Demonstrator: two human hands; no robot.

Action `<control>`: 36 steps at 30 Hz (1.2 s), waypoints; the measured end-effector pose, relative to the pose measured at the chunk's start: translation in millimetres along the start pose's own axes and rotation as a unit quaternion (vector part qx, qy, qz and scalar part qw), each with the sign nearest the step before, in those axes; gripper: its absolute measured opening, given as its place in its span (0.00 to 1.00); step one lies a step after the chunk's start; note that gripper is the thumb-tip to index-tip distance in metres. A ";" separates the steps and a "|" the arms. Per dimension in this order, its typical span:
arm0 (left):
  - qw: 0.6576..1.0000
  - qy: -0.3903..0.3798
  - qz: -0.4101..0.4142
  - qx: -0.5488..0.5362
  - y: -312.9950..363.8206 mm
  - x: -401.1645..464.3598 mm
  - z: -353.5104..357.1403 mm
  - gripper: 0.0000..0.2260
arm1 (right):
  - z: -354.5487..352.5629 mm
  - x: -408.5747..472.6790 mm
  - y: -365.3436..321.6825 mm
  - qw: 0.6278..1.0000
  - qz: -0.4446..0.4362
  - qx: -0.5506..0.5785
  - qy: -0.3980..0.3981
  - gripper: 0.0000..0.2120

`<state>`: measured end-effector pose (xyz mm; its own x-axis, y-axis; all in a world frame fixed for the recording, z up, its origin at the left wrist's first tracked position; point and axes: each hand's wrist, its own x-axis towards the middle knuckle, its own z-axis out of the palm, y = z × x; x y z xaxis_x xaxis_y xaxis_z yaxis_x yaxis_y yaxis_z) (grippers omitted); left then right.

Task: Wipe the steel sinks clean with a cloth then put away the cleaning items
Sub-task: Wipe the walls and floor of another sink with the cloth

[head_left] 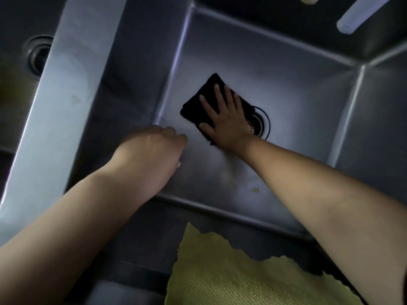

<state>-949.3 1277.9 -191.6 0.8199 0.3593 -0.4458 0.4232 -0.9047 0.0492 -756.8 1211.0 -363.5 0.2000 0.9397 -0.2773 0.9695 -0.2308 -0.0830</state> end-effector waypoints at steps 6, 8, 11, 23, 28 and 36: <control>0.999 -0.041 0.007 -0.027 10.7 20.9 12.4 0.13 | 26.7 -110.3 -19.0 0.988 -0.157 0.002 -0.014 0.33; 0.996 -0.081 0.013 -0.027 5.9 19.2 17.8 0.13 | 33.6 -149.0 -5.5 0.981 -0.193 -0.017 -0.030 0.32; 0.994 -0.099 0.001 -0.040 -0.7 18.8 20.2 0.13 | 34.4 -192.3 26.5 0.971 -0.225 -0.050 -0.064 0.31; 0.989 -0.110 0.010 -0.098 6.9 24.6 24.2 0.12 | 35.6 -196.7 26.8 0.998 0.045 -0.009 -0.042 0.38; 0.990 -0.090 -0.003 -0.109 4.6 26.1 21.1 0.13 | 32.7 -144.1 -7.4 0.999 -0.050 -0.005 -0.014 0.37; 0.989 -0.111 -0.010 -0.100 4.8 28.5 24.6 0.18 | 1.9 1.6 -13.2 1.000 0.020 0.005 0.019 0.37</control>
<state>-933.4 1278.1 -226.1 0.7153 0.2967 -0.6327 0.5235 -0.8272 0.2039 -769.6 1215.2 -364.6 0.2450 0.9384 -0.2437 0.9590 -0.2714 -0.0811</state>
